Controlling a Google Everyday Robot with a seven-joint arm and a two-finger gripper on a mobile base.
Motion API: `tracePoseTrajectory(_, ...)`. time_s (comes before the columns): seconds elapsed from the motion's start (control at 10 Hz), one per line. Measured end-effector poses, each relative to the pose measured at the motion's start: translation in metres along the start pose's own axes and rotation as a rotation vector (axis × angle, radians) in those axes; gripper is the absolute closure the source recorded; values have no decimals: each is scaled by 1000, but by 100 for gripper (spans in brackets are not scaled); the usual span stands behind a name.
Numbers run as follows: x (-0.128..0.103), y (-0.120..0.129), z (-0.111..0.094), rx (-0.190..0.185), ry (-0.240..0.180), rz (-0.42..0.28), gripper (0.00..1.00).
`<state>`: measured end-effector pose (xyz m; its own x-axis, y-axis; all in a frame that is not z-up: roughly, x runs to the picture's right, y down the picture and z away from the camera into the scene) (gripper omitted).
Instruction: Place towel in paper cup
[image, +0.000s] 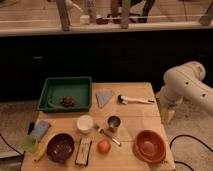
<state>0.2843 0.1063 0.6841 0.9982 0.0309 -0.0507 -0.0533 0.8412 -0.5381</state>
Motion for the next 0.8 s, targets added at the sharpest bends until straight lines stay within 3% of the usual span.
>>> tracePoseTrajectory(0.6,-2,-2,0,2,2,-3,20)
tracePoseTrajectory(0.8,-25,-15,-1,13,0,-31,20)
